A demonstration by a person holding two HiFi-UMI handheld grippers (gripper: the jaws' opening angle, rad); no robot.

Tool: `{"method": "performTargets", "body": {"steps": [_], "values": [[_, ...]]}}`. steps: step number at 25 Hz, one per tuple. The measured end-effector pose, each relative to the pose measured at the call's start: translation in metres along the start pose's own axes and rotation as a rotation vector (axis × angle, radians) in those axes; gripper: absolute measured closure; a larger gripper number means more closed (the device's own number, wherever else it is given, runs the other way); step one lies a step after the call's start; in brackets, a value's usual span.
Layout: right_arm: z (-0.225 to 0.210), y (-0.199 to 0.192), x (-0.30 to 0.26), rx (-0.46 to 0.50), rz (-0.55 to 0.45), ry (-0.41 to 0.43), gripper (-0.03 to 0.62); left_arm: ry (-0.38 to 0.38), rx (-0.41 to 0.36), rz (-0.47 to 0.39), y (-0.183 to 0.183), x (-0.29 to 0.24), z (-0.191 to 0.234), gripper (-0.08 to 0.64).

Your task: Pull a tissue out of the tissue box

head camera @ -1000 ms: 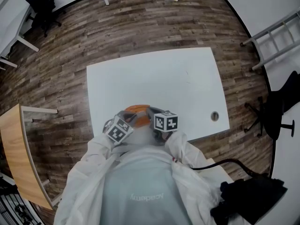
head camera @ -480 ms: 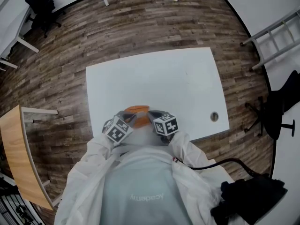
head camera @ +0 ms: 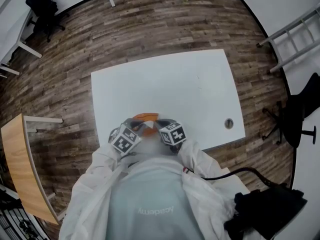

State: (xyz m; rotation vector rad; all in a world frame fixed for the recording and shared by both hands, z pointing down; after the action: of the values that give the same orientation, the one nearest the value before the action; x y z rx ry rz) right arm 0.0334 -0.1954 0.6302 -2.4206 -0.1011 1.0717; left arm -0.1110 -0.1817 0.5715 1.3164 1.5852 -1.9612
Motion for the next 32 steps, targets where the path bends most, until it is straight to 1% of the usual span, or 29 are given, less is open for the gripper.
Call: {"method": "performTargets", "body": {"steps": [6,19,32], "values": [[0.002,0.001,-0.002,0.005,0.006,0.001,0.591,0.008,0.009,-0.019,0.005,0.009,0.002,0.558],[-0.002,-0.004,-0.004,0.006,0.013,0.002,0.591,0.047,-0.006,-0.040,0.018,0.027,0.004,0.558],[0.000,-0.004,-0.007,0.014,0.022,0.010,0.591,0.093,-0.015,-0.050,0.018,0.042,0.006,0.558]]}}
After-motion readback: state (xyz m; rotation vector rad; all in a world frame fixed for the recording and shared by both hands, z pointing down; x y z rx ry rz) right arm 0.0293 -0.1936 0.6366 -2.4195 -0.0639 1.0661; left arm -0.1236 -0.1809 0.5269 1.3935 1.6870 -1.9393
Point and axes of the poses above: the fingertips, and each gripper's own axes: x backward along the fingers, z to its left, y out of its top, the point moved 9 cm from there along x, backward along the fingers, and after that the axes turned 12 degrees about -x, right-handed, at the moved point
